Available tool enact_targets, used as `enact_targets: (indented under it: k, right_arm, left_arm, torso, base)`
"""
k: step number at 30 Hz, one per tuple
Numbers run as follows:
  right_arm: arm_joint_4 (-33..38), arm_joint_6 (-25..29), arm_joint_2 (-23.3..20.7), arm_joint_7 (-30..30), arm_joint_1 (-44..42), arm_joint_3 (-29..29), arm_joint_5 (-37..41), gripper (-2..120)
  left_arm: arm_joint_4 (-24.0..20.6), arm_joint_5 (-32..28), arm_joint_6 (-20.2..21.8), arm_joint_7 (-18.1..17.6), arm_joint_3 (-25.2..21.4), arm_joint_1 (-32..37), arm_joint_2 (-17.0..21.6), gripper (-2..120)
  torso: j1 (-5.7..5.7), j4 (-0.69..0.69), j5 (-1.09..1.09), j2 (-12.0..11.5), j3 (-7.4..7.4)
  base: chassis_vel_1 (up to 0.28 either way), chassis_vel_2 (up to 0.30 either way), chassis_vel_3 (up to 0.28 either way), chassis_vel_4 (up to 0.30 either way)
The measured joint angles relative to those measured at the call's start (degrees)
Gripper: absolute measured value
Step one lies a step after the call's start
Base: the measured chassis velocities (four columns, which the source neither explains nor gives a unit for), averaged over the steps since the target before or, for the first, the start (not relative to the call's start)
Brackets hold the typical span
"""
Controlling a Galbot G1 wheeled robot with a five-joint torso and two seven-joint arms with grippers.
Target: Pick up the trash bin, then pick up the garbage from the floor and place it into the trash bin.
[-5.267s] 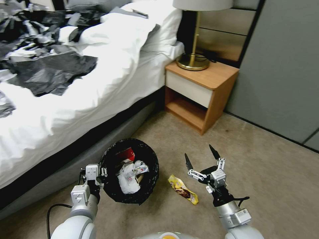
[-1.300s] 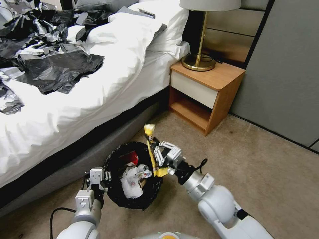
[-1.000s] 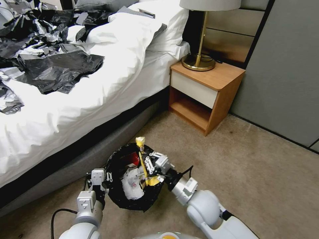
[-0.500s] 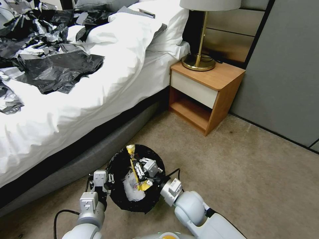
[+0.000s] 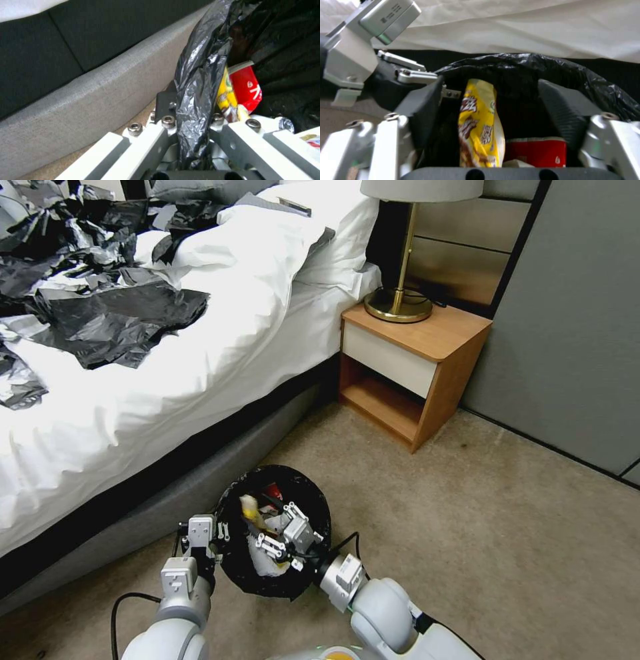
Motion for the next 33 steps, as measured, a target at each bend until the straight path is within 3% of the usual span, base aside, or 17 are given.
enact_targets:
  k: [7,16,22,26,33]
  right_arm:
    - [1.5,0.0,-1.0,-0.1,-1.1,0.8,-0.2,98]
    - [7.2,0.0,-3.1,-0.3,-2.4,4.6,-0.5,100]
    - [16.7,0.0,-3.3,0.4,-4.8,13.8,-0.6,100]
    - [23.8,0.1,-1.0,4.8,-11.1,23.0,-2.4,100]
    - [25.9,3.3,3.2,9.1,-20.1,31.5,-4.5,100]
  left_arm:
    - [0.1,-0.3,0.1,0.0,-0.2,-0.3,0.2,1]
    - [0.8,-0.3,0.2,-0.1,-0.3,-0.6,0.4,1]
    - [1.3,-0.3,0.2,-0.1,-0.7,-0.2,0.7,1]
    - [1.7,-0.3,-0.1,-0.1,-0.9,0.0,1.1,1]
    - [1.3,-1.6,-0.1,-0.1,-2.2,-0.1,1.2,1]
  torso:
    - [0.00,0.00,0.00,0.0,0.00]
    - [0.00,0.00,0.00,0.0,0.00]
    - [0.00,0.00,0.00,0.0,0.00]
    - [0.00,-0.01,0.00,0.0,0.00]
    - [0.00,-0.01,0.00,0.0,-0.01]
  base:
    - [0.000,0.000,0.000,0.000]
    - [0.000,0.000,0.000,0.000]
    - [0.000,0.000,0.000,0.000]
    - [0.000,0.000,0.000,0.000]
    - [0.000,0.000,0.000,0.000]
